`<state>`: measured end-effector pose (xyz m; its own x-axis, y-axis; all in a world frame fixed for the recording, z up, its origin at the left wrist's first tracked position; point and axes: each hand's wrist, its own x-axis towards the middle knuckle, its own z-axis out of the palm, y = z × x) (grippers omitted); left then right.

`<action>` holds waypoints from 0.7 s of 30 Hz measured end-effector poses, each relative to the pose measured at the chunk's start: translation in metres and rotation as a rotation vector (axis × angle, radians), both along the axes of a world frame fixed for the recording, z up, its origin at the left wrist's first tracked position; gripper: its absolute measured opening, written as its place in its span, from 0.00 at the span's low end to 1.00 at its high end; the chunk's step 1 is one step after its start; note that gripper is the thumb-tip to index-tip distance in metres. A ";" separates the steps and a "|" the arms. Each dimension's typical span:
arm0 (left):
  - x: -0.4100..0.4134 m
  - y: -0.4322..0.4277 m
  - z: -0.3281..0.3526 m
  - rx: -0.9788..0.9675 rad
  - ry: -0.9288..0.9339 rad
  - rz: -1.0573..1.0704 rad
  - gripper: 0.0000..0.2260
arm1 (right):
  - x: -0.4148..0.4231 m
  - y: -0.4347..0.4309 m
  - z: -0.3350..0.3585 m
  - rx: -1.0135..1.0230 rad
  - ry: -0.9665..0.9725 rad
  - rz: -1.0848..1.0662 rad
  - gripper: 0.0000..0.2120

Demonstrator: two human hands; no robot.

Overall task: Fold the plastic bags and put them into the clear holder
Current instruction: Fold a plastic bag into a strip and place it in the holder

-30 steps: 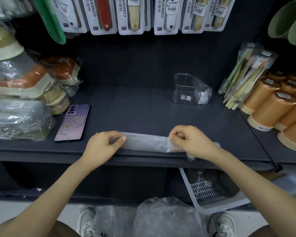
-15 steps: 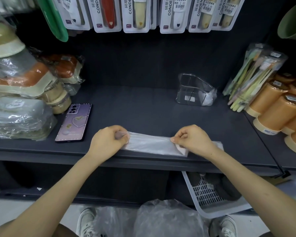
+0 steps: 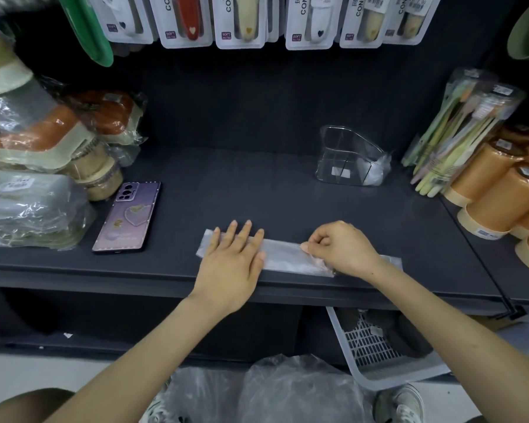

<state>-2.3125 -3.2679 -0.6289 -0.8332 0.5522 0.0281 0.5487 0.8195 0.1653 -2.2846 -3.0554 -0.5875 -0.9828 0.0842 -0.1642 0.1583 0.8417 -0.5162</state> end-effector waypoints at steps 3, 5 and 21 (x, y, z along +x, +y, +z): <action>0.000 0.000 -0.002 -0.011 0.000 0.051 0.38 | -0.003 0.000 0.000 0.020 -0.016 0.021 0.11; 0.000 0.000 -0.001 -0.004 -0.001 0.083 0.38 | -0.005 0.001 0.000 0.034 -0.012 0.031 0.10; -0.001 0.000 -0.006 -0.044 -0.040 0.122 0.35 | 0.016 -0.045 -0.003 0.696 0.397 0.214 0.22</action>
<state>-2.3131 -3.2682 -0.6353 -0.8940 0.4470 -0.0288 0.4385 0.8866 0.1473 -2.2682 -3.1006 -0.5903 -0.9630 -0.1568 0.2191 -0.1255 0.9806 0.1503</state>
